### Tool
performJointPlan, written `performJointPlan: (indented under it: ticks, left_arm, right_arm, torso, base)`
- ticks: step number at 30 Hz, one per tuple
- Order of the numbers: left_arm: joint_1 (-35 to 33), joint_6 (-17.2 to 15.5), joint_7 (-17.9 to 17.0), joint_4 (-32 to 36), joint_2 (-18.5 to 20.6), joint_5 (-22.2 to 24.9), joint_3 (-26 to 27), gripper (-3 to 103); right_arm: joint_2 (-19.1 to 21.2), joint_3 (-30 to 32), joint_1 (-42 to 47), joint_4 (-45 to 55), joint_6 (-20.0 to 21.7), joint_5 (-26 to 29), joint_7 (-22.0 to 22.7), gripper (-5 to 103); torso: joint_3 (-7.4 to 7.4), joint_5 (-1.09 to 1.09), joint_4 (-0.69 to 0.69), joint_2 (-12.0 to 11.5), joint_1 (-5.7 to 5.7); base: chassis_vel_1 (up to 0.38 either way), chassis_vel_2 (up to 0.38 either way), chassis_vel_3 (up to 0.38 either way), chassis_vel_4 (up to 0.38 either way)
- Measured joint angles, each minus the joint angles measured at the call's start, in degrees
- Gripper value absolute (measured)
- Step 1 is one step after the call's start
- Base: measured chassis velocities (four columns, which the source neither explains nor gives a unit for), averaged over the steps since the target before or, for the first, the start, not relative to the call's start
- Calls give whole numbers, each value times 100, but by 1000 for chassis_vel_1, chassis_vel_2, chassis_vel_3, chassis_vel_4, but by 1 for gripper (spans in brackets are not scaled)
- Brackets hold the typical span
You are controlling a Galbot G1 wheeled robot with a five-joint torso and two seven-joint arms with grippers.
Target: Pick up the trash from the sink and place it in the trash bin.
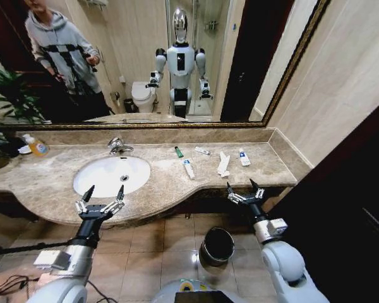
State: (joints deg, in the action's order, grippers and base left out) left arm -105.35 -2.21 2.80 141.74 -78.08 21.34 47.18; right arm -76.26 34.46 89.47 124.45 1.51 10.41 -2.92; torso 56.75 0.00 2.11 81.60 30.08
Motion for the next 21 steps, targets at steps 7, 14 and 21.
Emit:
performJointPlan:
  ticks: [7, 14, 21]
  left_arm:
    - [0, 0, 0, 0, 0, 0, 0, 100]
    - [0, 0, 0, 0, 0, 0, 0, 100]
    - [0, 0, 0, 0, 0, 0, 0, 100]
  right_arm:
    - [34, 37, -15, 16, 5, 37, -1, 100]
    - [69, 32, 42, -44, -11, 60, -36, 100]
    - [147, 34, -31, -55, 50, 163, -43, 100]
  torso:
    - [0, 0, 0, 0, 0]
    - [0, 1, 0, 0, 0]
    - [0, 0, 0, 0, 0]
  base:
    - [0, 0, 0, 0]
    - [0, 0, 0, 0]
    - [0, 0, 0, 0]
